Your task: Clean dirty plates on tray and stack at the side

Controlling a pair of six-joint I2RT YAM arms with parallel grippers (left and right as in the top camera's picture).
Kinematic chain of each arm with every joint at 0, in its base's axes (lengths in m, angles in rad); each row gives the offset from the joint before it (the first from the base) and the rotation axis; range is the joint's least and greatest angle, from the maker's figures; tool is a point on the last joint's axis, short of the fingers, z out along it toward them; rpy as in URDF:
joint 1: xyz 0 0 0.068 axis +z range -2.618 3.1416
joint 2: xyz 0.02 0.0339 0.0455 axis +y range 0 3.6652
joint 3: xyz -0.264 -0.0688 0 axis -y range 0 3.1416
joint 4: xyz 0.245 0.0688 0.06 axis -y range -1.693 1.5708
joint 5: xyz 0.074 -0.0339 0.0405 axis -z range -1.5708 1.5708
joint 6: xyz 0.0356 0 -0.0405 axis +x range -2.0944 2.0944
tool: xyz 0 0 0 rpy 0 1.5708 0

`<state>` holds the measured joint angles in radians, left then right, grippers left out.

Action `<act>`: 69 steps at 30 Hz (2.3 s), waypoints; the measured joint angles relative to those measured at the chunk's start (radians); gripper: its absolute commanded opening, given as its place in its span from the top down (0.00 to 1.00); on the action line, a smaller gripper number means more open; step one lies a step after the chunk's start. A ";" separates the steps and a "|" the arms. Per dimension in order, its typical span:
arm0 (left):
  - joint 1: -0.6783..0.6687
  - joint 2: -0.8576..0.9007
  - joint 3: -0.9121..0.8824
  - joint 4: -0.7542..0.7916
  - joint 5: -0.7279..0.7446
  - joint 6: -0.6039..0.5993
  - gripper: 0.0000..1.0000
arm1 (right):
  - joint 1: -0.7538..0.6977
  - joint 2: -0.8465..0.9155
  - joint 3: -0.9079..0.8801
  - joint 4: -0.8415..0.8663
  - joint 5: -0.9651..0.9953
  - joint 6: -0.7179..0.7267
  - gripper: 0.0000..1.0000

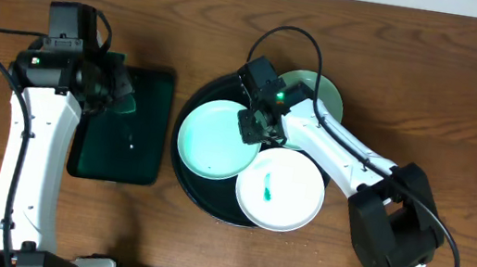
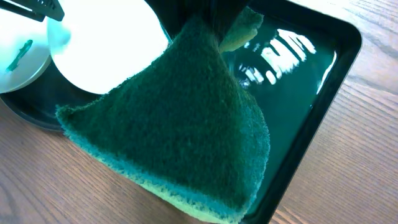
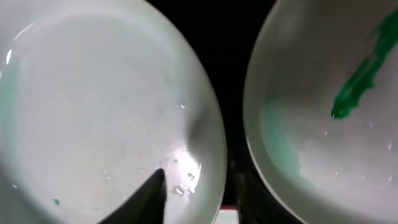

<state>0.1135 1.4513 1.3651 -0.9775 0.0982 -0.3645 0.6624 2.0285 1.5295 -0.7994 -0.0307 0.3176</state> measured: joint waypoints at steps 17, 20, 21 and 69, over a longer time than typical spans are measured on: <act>-0.006 0.061 0.000 -0.003 0.000 0.000 0.93 | -0.105 0.010 0.023 0.201 -0.155 -0.485 0.53; -0.019 0.061 0.000 -0.002 0.000 0.000 0.93 | -0.114 0.037 0.043 0.193 -0.197 -0.518 0.53; -0.027 0.061 0.000 0.001 0.000 0.000 0.93 | -0.113 0.059 0.057 0.182 -0.216 -0.531 0.55; -0.282 0.074 -0.002 -0.003 0.000 -0.001 0.93 | -0.037 0.067 -0.029 0.154 0.064 0.079 0.99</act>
<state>-0.1684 1.5253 1.3628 -0.9802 0.0982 -0.3656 0.6254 2.0953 1.5002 -0.6456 0.0338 0.3965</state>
